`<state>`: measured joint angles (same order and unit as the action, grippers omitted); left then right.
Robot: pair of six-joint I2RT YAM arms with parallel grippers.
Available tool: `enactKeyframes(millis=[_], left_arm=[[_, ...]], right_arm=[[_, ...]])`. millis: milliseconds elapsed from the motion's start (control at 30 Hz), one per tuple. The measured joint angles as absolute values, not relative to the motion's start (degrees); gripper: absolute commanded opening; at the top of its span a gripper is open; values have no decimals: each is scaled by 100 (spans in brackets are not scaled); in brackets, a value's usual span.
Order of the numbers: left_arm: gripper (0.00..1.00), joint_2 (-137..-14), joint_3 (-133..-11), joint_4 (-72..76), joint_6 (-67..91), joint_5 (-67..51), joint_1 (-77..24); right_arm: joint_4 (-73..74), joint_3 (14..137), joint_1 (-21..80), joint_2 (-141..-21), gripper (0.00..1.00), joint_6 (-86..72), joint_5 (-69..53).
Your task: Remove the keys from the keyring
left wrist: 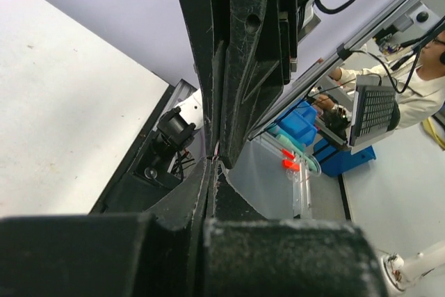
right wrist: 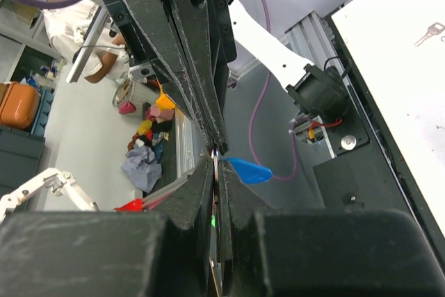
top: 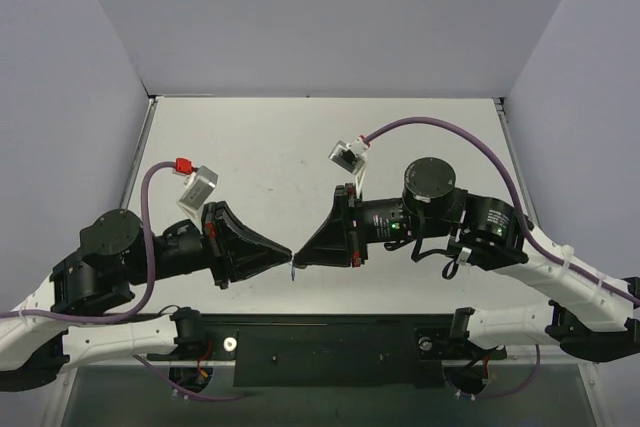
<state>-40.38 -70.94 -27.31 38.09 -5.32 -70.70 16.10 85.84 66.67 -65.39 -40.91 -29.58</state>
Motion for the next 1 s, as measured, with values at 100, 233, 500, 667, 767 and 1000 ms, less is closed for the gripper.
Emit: enactKeyframes(millis=[100,233,500,667,767,1000], left_arm=[[0,-4086,-7194,-2930,3664,-648,-7070],[0,-4226,-7363,-3179,3454,-805,-7065],[0,-4613,-7824,-3782,2969,-1179,-7061],[0,-4847,-8136,-4248,2637,-1433,-7041],[0,-5028,-8359,-4582,2425,-1568,-7041],[0,-5398,-8726,-5105,2060,-1796,-7039]], right_arm=[[1782,8687,6685,-6615,0,-4042,-3046],[1955,8742,6685,-6654,0,-3997,-3127],[2222,8768,6685,-6696,0,-3883,-3350],[2349,8788,6718,-6801,0,-3841,-3535],[2451,8794,6724,-6860,0,-3785,-3645],[2665,8794,6724,-6923,0,-3699,-3780]])
